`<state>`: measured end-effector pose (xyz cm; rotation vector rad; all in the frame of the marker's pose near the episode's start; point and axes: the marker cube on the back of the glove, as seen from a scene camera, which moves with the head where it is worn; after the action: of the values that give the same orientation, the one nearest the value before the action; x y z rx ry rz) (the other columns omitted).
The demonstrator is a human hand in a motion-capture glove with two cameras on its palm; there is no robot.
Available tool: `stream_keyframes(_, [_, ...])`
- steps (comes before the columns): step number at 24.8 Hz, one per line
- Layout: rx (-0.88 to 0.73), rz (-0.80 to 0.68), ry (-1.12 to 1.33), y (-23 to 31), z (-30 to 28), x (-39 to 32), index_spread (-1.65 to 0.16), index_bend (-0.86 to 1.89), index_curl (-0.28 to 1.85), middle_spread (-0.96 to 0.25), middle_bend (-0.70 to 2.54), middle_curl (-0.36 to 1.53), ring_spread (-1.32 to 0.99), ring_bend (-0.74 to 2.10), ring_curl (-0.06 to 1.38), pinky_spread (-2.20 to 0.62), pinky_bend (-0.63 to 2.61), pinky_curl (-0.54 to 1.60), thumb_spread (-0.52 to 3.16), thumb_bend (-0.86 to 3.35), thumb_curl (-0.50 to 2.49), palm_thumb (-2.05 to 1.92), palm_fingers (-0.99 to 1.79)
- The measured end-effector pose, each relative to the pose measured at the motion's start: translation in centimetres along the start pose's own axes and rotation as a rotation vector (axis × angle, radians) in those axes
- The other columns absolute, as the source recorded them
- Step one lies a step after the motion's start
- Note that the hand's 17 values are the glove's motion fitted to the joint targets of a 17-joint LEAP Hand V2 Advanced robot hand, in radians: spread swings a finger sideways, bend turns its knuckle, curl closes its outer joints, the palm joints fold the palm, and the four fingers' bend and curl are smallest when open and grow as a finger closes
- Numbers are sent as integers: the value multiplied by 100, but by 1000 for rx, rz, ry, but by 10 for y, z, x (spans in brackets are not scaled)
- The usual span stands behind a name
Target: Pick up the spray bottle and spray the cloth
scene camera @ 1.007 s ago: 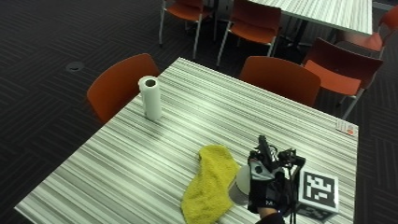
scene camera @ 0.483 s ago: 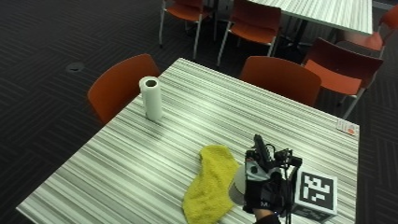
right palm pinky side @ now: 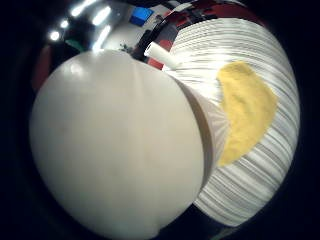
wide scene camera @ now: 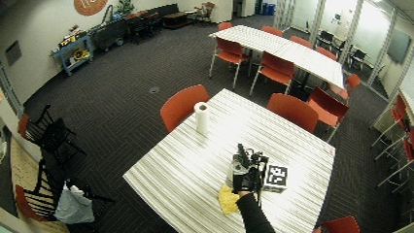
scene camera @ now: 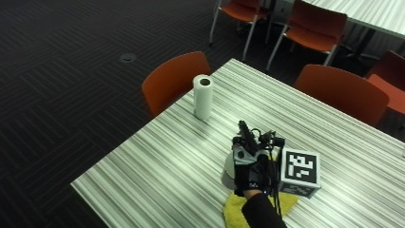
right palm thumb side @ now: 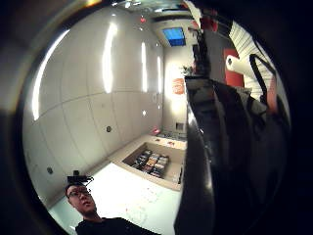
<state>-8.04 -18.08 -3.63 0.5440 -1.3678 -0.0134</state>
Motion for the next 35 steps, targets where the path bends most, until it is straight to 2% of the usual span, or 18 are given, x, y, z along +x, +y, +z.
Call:
stream_keyframes(10, [-52,-80,-46,-41,32,-20,-11,35,66,-4,44,63,-13,48,52,7,10,21,82,-1,83,120,104])
stream_keyframes(22, [-24,85,51,-20,26,73,-12,37,67,-4,45,64,-13,47,52,6,9,19,84,-1,82,118,101])
stream_keyframes(35, [-44,95,85,-11,21,85,-12,43,68,-3,49,64,-11,45,51,6,6,13,91,-1,79,116,91])
